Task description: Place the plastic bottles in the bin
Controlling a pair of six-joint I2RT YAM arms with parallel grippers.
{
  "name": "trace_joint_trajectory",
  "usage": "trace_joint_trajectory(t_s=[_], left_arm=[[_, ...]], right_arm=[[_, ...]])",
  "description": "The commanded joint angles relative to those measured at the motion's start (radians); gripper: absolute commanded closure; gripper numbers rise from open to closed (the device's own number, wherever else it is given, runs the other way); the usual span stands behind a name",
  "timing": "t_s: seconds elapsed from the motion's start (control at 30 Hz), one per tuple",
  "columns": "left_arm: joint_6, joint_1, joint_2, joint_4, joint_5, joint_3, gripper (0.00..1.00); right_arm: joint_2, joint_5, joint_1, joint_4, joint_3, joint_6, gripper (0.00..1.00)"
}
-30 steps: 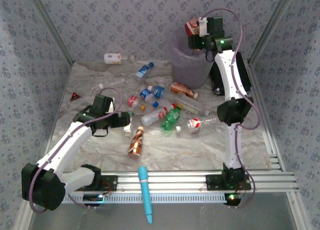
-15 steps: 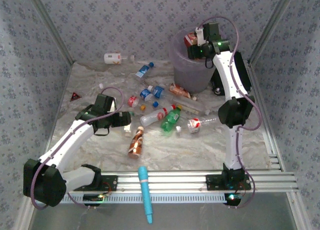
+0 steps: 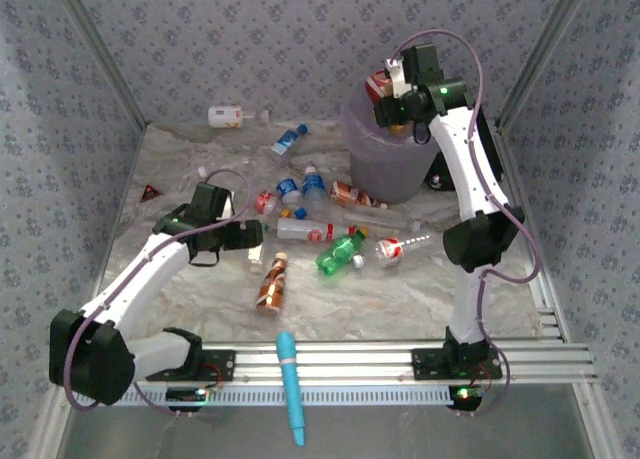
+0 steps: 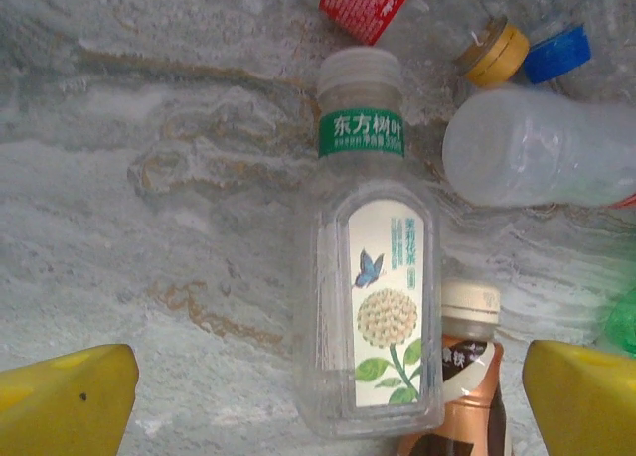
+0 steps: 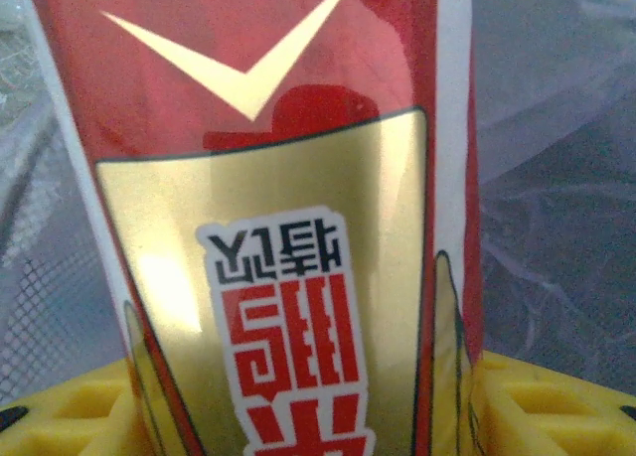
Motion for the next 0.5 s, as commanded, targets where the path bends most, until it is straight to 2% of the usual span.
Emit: trace_joint_trajectory(t_s=[0.0,0.2,0.47], left_arm=[[0.054,0.001,0.026,0.008,-0.027,0.051,0.01],[0.063,0.004,0.087,0.033,-0.01,0.062,0.01],[0.057,0.002,0.102,0.054,0.014,0.007,0.02]], right_arm=[[0.041,0.047,-0.028,0.022,0.061,-0.024,0.48],[0.217,0.03,-0.055,-0.065,0.265,-0.06,0.47],[0.242,0.001,-0.077,-0.065,0.157,-0.084,0.43]])
